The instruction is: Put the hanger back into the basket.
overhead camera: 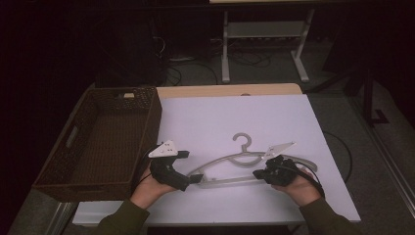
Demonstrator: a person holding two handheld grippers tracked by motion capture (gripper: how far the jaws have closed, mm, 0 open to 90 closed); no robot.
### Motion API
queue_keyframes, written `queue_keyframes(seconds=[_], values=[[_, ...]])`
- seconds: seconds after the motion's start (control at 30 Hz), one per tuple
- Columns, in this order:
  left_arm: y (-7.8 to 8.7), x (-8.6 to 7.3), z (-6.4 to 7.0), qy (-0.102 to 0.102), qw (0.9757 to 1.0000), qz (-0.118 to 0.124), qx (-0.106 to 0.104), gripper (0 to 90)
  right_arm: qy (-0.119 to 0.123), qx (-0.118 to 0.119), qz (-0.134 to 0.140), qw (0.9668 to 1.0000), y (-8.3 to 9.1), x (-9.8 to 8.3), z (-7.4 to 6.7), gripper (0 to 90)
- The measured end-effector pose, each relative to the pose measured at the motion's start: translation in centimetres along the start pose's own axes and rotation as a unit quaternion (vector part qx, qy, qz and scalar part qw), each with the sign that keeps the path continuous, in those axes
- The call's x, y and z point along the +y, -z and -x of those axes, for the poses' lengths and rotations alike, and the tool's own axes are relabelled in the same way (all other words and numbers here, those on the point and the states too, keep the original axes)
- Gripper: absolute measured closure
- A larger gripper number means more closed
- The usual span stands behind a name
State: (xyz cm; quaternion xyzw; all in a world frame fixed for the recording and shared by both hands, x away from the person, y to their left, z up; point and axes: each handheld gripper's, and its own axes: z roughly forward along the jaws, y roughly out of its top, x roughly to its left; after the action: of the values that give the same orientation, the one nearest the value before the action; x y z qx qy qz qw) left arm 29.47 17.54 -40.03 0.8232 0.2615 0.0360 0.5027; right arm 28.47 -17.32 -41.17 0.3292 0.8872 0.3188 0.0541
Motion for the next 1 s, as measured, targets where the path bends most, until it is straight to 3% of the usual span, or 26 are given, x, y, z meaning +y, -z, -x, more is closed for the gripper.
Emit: queue_keyframes(seconds=[1.0], values=[[-0.4,-0.1,-0.4,0.000,1.0000,-0.008,0.004,0.0,0.016,-0.002,-0.043,0.9989,-2.0,-0.4,0.0,89.8]])
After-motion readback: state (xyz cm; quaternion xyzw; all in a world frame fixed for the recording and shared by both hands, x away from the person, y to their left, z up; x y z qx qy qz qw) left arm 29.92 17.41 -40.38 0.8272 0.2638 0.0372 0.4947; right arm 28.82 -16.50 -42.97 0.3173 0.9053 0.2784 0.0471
